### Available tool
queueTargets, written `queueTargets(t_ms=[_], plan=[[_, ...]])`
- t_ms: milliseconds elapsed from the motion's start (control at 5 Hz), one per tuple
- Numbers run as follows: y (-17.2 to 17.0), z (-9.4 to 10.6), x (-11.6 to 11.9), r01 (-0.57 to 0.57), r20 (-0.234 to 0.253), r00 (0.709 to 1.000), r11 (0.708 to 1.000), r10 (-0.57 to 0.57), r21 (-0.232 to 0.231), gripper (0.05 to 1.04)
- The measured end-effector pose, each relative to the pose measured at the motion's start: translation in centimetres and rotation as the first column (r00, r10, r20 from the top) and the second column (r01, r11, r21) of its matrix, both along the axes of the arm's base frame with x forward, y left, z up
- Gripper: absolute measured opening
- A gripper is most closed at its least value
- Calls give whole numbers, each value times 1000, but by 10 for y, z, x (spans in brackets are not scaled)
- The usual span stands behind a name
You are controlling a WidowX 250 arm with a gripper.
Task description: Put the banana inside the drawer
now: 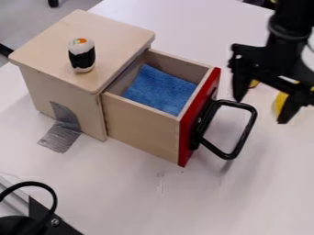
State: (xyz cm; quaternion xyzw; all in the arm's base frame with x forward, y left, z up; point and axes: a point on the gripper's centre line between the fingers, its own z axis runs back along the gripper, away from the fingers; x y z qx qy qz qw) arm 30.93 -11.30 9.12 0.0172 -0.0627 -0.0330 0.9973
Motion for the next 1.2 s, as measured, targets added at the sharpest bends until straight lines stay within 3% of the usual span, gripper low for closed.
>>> queueTargets(t_ms=[400,800,1200], plan=[[-1,-18,55,0,23,1000,1000,1,-19,999],[7,-61,92,-2,-76,997,1000,1,-14,999],[22,-84,96,-5,-139,990,1000,5,0,999]])
